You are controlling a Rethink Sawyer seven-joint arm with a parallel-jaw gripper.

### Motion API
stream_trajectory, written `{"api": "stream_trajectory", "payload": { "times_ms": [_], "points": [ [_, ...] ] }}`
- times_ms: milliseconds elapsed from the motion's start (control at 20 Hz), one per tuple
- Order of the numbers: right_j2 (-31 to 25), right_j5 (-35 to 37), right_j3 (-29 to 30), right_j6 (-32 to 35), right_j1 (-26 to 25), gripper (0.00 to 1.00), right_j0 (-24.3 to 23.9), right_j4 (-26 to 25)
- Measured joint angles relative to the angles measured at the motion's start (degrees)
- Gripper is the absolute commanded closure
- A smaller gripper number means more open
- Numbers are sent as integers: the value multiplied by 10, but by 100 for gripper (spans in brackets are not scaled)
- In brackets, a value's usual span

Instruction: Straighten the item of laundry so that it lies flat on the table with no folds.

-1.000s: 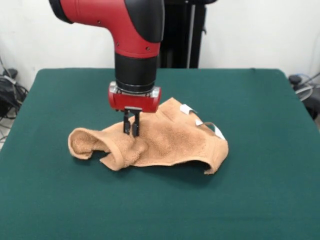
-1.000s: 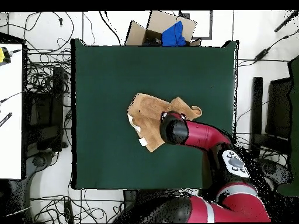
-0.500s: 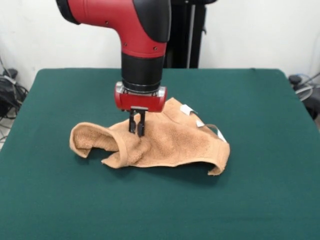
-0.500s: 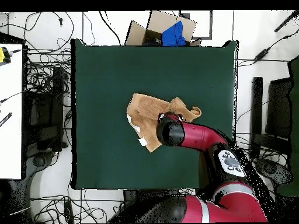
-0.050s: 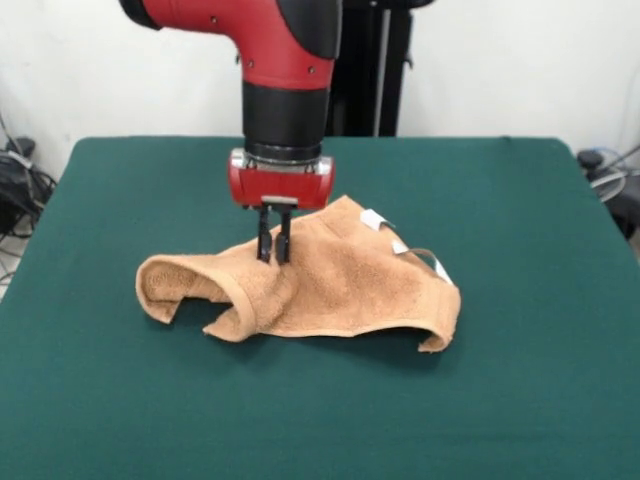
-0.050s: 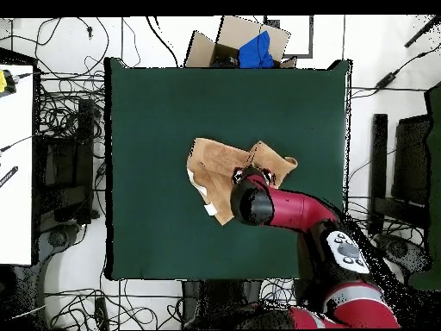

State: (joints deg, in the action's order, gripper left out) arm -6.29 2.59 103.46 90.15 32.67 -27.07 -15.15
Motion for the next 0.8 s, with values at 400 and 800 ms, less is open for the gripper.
{"api": "stream_trajectory", "payload": {
  "times_ms": [400, 800],
  "points": [
    [-47, -4, 40, 0, 59, 100, -24, 1],
    [-88, -18, 67, 0, 91, 100, -45, 2]
  ]
}}
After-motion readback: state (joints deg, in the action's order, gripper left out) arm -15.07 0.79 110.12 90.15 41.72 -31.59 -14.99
